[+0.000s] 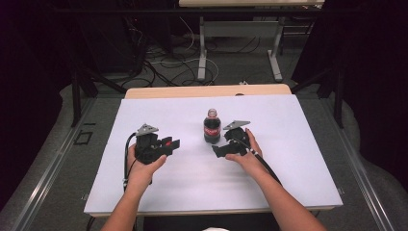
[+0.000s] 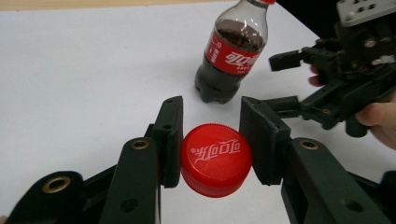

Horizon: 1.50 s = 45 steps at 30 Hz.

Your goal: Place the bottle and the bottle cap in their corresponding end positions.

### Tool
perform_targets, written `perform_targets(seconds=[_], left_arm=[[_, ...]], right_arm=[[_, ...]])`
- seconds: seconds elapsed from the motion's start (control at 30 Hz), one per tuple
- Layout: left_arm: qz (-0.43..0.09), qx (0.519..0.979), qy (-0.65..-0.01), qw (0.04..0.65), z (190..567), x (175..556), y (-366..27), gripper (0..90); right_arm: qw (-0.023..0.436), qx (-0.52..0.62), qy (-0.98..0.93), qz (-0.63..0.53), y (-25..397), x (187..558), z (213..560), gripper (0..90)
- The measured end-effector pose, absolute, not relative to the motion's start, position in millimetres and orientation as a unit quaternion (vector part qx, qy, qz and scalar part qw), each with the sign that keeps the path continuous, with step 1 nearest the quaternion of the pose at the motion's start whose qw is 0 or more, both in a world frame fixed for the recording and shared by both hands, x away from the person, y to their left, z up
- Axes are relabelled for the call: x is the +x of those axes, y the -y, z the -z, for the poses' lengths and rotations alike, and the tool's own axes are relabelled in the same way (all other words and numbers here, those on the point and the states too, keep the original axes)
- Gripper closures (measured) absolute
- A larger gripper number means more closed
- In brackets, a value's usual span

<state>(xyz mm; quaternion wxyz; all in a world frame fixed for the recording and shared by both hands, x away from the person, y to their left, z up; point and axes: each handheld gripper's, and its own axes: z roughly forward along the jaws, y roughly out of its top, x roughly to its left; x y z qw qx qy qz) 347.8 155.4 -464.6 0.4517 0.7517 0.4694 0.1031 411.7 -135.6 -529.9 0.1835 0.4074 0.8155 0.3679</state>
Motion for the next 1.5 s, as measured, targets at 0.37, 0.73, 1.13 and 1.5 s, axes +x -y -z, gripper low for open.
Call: perform_targets(seconds=[0.37,0.73,1.13,1.5], left_arm=[[-0.101,0.779,-0.442,0.432,491,350,-121,61.0],[-0.084,0.797,-0.410,0.435,518,359,-80,61.0],[-0.083,0.823,-0.365,0.428,549,354,-48,61.0],[-0.091,0.837,-0.347,0.414,564,354,-33,60.8]], right_arm=[[0.199,0.419,-0.811,-0.356,171,377,524,0.0],[0.212,0.443,-0.782,-0.383,202,365,513,0.0],[0.207,0.451,-0.781,-0.380,208,366,519,0.0],[0.206,0.451,-0.783,-0.377,208,366,522,0.0]])
